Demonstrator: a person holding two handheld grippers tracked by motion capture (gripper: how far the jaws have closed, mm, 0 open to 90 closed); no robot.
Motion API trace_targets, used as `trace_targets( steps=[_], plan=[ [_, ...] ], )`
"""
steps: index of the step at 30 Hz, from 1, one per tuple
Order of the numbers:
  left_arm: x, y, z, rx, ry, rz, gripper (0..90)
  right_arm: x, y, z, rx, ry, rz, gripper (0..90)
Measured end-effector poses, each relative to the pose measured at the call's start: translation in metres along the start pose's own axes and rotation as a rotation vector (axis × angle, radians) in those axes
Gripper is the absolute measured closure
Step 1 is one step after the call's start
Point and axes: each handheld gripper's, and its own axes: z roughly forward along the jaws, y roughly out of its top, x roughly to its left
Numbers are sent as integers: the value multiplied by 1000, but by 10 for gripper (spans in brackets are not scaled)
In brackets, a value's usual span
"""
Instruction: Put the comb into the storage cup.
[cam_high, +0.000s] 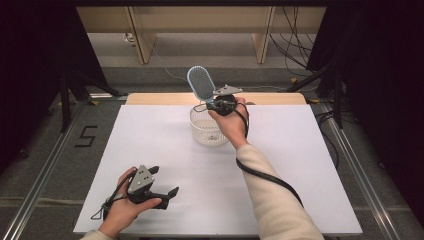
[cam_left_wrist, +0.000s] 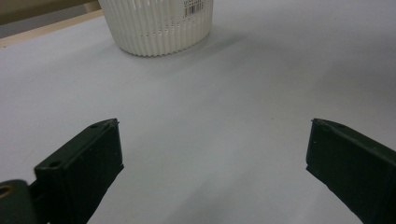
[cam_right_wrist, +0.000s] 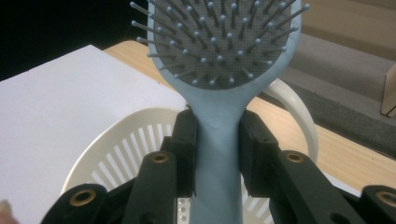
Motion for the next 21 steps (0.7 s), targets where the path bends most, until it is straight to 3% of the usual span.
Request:
trace_targets(
  steps=[21],
  plan=[
    [0, 0, 0, 1, -1, 0, 30, 11, -7, 3, 50, 44, -74, 704]
  ],
)
